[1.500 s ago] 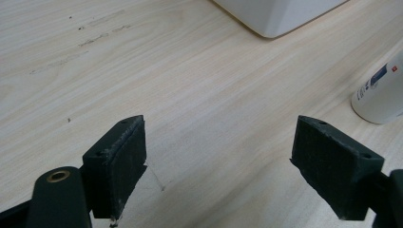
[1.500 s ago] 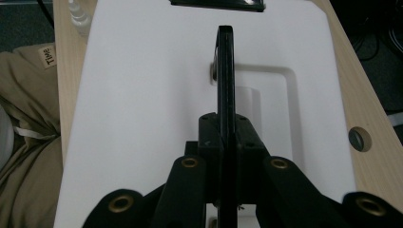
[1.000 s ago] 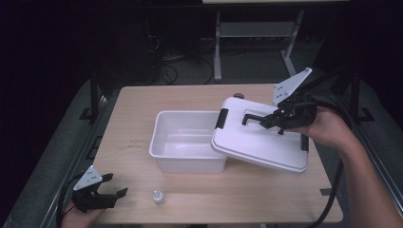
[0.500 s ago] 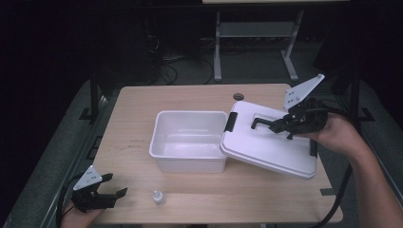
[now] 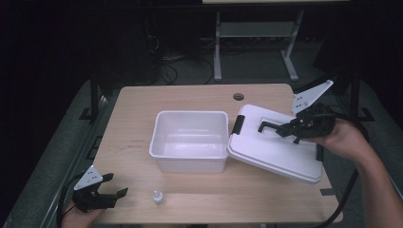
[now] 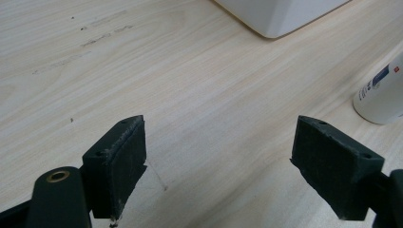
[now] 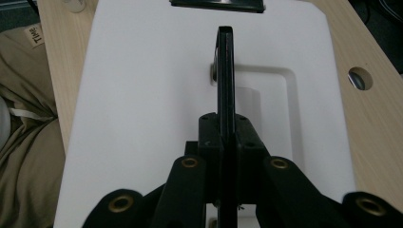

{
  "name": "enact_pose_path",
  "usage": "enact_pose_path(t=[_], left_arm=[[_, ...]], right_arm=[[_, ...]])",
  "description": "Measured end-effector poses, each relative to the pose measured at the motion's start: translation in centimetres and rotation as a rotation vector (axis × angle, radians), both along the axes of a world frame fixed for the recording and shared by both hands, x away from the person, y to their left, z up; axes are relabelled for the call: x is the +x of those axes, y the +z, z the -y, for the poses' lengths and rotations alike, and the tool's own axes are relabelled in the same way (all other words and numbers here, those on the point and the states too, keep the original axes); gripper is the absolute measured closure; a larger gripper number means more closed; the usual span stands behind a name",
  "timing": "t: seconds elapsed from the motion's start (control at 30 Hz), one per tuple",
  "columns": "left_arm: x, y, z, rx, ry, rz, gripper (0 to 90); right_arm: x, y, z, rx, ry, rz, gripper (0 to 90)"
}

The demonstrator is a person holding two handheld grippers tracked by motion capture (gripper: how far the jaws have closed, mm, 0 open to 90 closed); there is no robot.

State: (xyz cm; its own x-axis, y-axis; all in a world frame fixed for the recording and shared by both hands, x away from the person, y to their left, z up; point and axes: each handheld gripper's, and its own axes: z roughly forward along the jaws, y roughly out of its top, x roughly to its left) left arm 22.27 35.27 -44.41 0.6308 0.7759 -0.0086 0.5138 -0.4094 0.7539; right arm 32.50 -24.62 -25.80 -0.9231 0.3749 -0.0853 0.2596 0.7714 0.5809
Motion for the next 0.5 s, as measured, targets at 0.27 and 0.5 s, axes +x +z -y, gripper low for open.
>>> enact_pose_path(t=[0.27,0.5], left_arm=[[0.1,0.0,0.0,-0.002,0.001,-0.002,18.6],[0.0,0.0,0.0,-0.001,0.004,-0.001,18.6]], right_arm=[[-0.1,-1.3,0.5,0.005,-0.010,-0.018,84.2],[-0.2,-2.3,0.9,0.011,-0.016,-0.028,84.1]])
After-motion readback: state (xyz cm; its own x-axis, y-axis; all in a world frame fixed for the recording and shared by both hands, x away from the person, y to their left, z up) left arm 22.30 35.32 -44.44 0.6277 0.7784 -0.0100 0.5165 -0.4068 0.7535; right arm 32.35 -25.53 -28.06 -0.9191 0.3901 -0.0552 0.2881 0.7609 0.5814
